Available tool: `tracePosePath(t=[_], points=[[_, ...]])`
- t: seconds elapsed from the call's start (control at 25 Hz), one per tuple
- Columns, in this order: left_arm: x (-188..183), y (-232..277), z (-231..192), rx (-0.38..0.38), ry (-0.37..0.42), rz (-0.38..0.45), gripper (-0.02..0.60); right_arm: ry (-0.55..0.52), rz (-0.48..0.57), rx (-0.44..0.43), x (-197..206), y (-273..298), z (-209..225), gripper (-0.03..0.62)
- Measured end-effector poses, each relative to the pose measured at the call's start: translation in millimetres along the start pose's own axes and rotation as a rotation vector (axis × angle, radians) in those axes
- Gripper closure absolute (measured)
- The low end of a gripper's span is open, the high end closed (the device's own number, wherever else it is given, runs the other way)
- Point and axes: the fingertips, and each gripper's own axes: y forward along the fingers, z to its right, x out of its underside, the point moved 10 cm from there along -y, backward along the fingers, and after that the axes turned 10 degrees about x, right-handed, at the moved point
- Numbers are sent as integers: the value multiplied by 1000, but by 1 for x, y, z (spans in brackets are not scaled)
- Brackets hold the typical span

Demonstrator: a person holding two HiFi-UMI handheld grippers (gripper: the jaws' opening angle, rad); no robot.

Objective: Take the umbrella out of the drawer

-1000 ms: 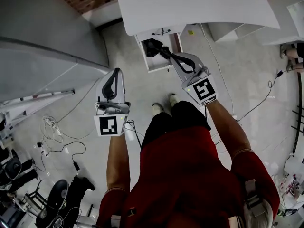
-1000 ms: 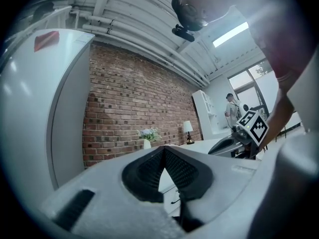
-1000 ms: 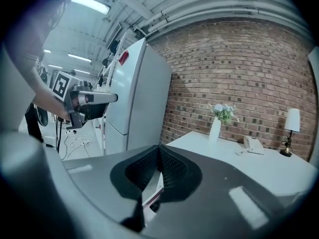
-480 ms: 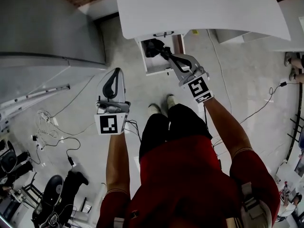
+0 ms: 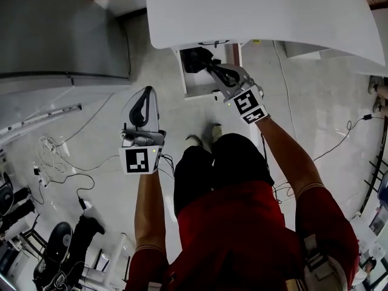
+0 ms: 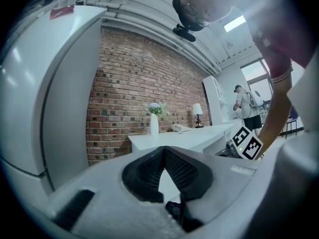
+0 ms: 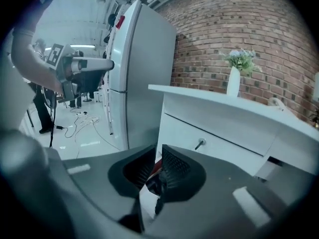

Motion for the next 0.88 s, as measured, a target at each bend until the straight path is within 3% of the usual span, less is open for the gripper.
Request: tracePosePath(t=[0.28,0.72,0.88], points=[[62,4,-8,-18,-9,-23,575,-22,-86,-32,62,61,-4,481],[153,8,-25,-52,-28,-31,575,-12,-218,-44,150,160,-10,297],[181,7,-28,-52,-24,-29,575,-32,-258,-48,179,192,-10,268]])
